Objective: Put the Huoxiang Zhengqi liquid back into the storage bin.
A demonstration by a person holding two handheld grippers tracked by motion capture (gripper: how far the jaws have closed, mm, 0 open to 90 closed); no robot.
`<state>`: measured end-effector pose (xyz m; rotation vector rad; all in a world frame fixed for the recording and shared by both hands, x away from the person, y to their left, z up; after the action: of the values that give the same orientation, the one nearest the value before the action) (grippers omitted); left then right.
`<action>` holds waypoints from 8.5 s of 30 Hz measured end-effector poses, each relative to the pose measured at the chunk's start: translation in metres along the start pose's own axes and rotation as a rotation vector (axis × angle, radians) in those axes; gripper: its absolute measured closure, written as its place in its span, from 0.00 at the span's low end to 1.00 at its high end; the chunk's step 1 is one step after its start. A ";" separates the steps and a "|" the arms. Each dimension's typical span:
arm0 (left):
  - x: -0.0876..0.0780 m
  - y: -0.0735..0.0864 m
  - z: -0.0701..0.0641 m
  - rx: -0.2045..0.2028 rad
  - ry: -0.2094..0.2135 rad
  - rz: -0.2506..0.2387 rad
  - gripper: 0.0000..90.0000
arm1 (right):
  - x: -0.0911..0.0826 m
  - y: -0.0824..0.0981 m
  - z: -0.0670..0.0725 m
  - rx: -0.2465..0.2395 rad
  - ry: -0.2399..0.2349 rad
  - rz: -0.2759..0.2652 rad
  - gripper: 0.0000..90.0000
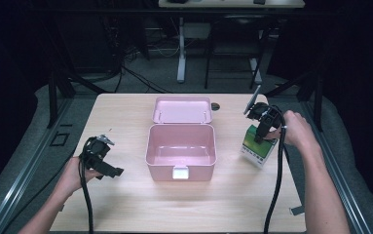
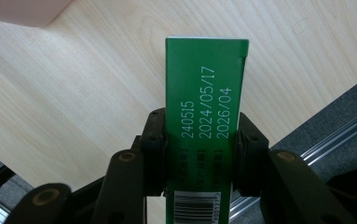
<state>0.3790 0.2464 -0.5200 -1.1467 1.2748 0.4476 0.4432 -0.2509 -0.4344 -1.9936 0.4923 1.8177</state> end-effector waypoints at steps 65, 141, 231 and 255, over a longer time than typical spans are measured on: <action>0.000 -0.002 -0.001 0.016 0.002 0.004 0.02 | -0.099 -0.039 0.031 -0.269 0.060 -0.025 0.70; 0.007 -0.002 -0.001 0.012 0.009 0.015 0.01 | -0.127 -0.173 0.116 -0.604 0.037 -0.105 0.70; 0.013 0.001 -0.002 0.016 0.017 0.021 0.01 | 0.017 -0.151 0.130 -0.672 -0.106 -0.010 0.70; 0.012 0.001 -0.002 0.015 0.016 0.016 0.01 | 0.026 -0.146 0.133 -0.678 -0.080 -0.043 0.70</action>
<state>0.3810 0.2414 -0.5310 -1.1300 1.2998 0.4406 0.4058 -0.0575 -0.4630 -2.2910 -0.2331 2.2230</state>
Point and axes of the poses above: each handheld gripper's, and its own axes: x roughly forward along the jaws, y roughly out of its underside, z roughly to its left, the point moved 3 cm from there along x, roughly forward along the jaws, and after that the axes turned 12 degrees about -x, right-handed, at the moved point
